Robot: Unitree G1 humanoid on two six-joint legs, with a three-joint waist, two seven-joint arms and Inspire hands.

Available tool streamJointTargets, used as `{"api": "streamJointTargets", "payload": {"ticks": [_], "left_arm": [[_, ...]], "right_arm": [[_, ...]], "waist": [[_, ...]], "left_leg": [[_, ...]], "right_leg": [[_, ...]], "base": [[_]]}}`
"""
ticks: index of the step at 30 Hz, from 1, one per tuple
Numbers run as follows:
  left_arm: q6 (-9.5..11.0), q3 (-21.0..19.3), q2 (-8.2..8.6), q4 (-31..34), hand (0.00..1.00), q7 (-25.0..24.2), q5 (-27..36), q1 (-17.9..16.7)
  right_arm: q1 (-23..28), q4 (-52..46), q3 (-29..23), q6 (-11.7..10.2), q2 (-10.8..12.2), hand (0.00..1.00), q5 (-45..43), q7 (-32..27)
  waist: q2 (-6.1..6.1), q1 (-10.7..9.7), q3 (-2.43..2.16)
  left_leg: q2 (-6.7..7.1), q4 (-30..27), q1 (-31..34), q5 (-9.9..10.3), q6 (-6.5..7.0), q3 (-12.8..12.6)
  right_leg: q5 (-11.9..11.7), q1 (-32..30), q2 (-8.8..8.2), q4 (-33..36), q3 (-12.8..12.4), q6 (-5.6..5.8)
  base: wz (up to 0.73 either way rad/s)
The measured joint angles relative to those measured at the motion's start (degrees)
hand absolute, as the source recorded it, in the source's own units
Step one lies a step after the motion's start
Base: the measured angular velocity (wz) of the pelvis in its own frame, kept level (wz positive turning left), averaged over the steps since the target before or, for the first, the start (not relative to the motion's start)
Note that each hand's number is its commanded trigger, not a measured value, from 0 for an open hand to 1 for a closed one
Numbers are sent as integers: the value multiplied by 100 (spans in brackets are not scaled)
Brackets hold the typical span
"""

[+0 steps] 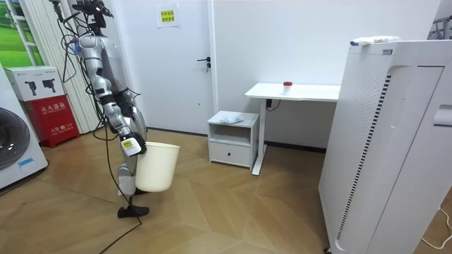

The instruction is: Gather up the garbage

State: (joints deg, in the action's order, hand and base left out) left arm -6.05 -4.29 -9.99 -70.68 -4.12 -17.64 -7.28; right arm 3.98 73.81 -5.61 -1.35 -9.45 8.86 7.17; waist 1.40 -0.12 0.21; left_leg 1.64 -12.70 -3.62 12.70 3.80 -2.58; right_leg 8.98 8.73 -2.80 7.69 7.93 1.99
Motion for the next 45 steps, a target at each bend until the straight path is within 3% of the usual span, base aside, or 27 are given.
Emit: {"api": "streamJointTargets", "payload": {"ticks": [14, 27, 29, 30, 31, 33, 35, 37, 38, 39, 40, 42, 43, 44, 45], "left_arm": [[13, 1, 4, -2, 0, 5, -2, -186], [6, 5, 30, -2, 0, 6, -84, -121], [3, -32, 15, -31, 0, 13, -115, -119], [2, -77, 8, -30, 0, 14, -168, -125], [-4, -159, -10, -30, 0, 16, -222, -135], [-37, -211, -44, -24, 0, 16, -221, -186], [-82, -229, -86, -25, 0, 11, -216, -226], [-105, -224, -71, -27, 0, -3, -210, -235], [-139, -221, -73, -34, 0, -6, -209, -259], [-153, -203, -63, -21, 0, -7, -211, -282], [-151, -149, -50, -4, 0, -7, -207, -280], [-141, -69, -2, 39, 0, -6, -210, -300], [-139, -71, 0, 56, 0, -6, -208, -320], [-138, -73, -11, 101, 0, -2, -207, -372], [-132, -77, -20, 101, 0, 2, -204, -428]], "right_arm": [[2, -9, 2, 0, 2, 100, 5, -75], [-4, -14, 166, -27, 8, 100, 176, -75], [-12, -27, 143, 15, 12, 100, 174, -73], [-14, -32, 127, 18, 15, 100, 164, -67], [-18, -32, 90, 30, 15, 100, 158, -37], [-30, -48, 98, 88, 12, 100, 158, -1], [-54, -43, 96, 148, 6, 100, 187, 16], [-41, -21, 55, 142, -40, 100, 208, 1], [-29, -19, 73, 143, -63, 100, 222, -30], [-12, -44, 97, 151, -101, 100, 301, -82], [13, -51, 101, 156, -138, 100, 344, -105], [49, -12, 97, 212, -233, 100, 420, -164], [61, -13, 100, 209, -261, 100, 446, -178], [74, -14, 103, 199, -257, 100, 450, -213], [106, -16, 109, 198, -236, 100, 445, -242]], "waist": [[-11, -11, -3], [18, -22, -26], [68, -15, 13], [27, -10, 26], [30, 0, 35], [-11, 50, 3], [76, 40, 4], [77, 19, 5], [110, 24, 25], [185, 39, 21], [186, 9, 22], [196, 2, 17], [205, 70, 12], [194, 76, 8], [187, 86, 14]], "left_leg": [[1, 2, 9, 0, 0, -9], [-18, -116, 233, 13, -8, -23], [-94, -514, 330, 224, -43, -36], [-126, -652, 364, 304, -65, -46], [-229, -962, 473, 502, -119, -66], [-414, -1494, 625, 804, -226, -154], [-578, -2438, 993, 949, -350, -235], [-800, -3352, 1356, 806, -412, -298], [-808, -3921, 1635, 527, -356, -203], [-727, -4082, 1885, 465, -347, -143], [-664, -3984, 2027, 469, -340, -131], [-453, -3357, 2469, 424, -357, -229], [-343, -2558, 2685, 275, -428, -249], [-318, -1689, 2838, -49, -453, -250], [-296, -1133, 2905, -496, -433, -257]], "right_leg": [[1, -51, -1, 7, -14, 2], [27, -215, 0, 37, 33, -15], [231, -310, 36, 294, 120, -76], [315, -340, 55, 411, 155, -104], [475, -402, 125, 634, 217, -156], [774, -583, 223, 1099, 236, -282], [1206, -799, 232, 1690, 254, -465], [1350, -777, 338, 1884, 240, -559], [1444, -703, 367, 1977, 188, -615], [1541, -615, 347, 2027, 118, -658], [1577, -590, 330, 2031, 114, -667], [1659, -550, 232, 1996, 69, -644], [1687, -526, 180, 1960, 24, -613], [1710, -431, 170, 1835, 32, -591], [1748, -269, 117, 1690, 25, -562]], "base": [[0], [1], [-3], [-13], [-22], [-26], [-2], [5], [0], [16], [31], [13], [-18], [-32], [-25]]}}
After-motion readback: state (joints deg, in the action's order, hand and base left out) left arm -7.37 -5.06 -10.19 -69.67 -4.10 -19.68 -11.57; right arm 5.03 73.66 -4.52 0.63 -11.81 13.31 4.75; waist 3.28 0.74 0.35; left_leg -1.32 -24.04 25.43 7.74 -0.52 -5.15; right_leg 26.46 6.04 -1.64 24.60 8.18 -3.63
